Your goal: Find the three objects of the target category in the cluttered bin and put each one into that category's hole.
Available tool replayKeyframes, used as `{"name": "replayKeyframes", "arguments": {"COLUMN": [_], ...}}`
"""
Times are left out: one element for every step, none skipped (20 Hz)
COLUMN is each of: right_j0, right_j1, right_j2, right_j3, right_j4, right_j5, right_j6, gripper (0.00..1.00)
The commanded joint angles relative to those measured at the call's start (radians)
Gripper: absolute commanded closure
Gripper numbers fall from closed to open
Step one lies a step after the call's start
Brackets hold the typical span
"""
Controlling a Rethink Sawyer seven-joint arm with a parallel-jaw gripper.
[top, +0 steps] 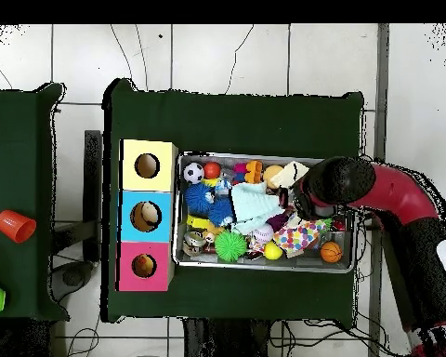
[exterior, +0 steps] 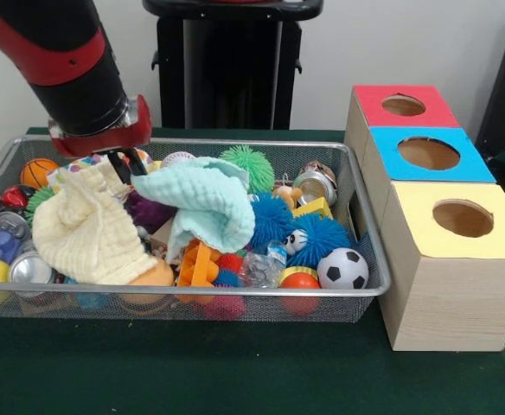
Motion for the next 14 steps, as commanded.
{"name": "replayKeyframes", "arguments": {"right_j0": [0.000,0.006,0.008,0.011,0.013,0.017,0.021,0.026,0.030,0.033,0.035,0.032,0.028,0.020], "right_j1": [0.086,0.094,0.100,0.110,0.116,0.128,0.138,0.154,0.165,0.177,0.183,0.187,0.188,0.185], "right_j2": [0.069,0.071,0.072,0.075,0.076,0.080,0.083,0.088,0.091,0.095,0.096,0.098,0.100,0.101], "right_j3": [-0.187,-0.217,-0.234,-0.266,-0.284,-0.323,-0.349,-0.392,-0.419,-0.447,-0.461,-0.461,-0.452,-0.430], "right_j4": [-0.067,-0.074,-0.077,-0.082,-0.086,-0.094,-0.100,-0.109,-0.114,-0.120,-0.122,-0.116,-0.104,-0.094], "right_j5": [0.144,0.163,0.175,0.196,0.208,0.232,0.248,0.276,0.289,0.297,0.296,0.272,0.251,0.218], "right_j6": [-0.405,-0.426,-0.437,-0.459,-0.471,-0.497,-0.514,-0.545,-0.562,-0.585,-0.591,-0.585,-0.572,-0.559], "gripper": [1.00,1.00,1.00,1.00,1.00,1.00,1.00,1.00,1.00,1.00,1.00,1.00,1.00,1.00]}}
